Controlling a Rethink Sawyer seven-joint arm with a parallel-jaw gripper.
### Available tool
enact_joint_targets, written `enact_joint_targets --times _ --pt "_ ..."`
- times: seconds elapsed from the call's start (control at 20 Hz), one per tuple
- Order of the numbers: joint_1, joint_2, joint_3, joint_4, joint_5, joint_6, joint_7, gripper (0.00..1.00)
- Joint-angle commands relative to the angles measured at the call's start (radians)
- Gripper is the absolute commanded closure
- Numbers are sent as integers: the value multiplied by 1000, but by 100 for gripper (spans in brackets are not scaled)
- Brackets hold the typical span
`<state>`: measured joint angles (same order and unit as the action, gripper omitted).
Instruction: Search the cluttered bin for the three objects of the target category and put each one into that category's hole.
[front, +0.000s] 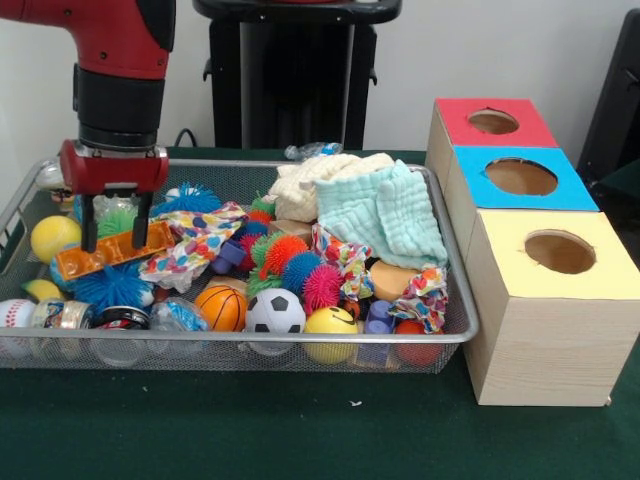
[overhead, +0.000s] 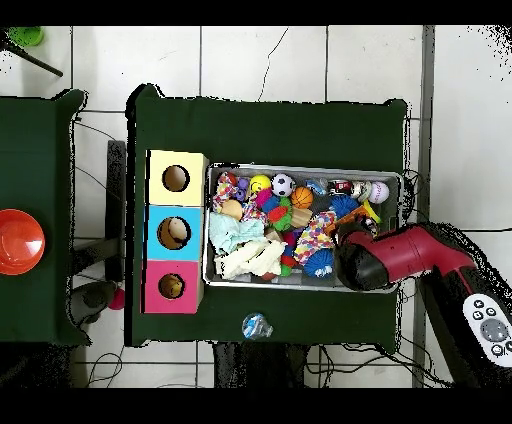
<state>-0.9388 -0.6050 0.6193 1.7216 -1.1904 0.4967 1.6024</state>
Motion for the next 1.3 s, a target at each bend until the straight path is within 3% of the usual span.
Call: enact_joint_targets --times 0.05,0.2,0.4,0.6,0.7,1.0,1.3 --pt "15 96 -109 -57 44 245 -225 0" --pt "12 116 -119 -63 86 288 -237 0" --pt "-25 148 -105 -53 144 275 -235 0" --pt "-190 243 9 5 287 134 -205 0" --pt "-225 277 25 15 359 152 -178 0" --pt "-281 340 48 43 493 212 -166 0" --pt "-293 355 53 70 538 231 -169 0"
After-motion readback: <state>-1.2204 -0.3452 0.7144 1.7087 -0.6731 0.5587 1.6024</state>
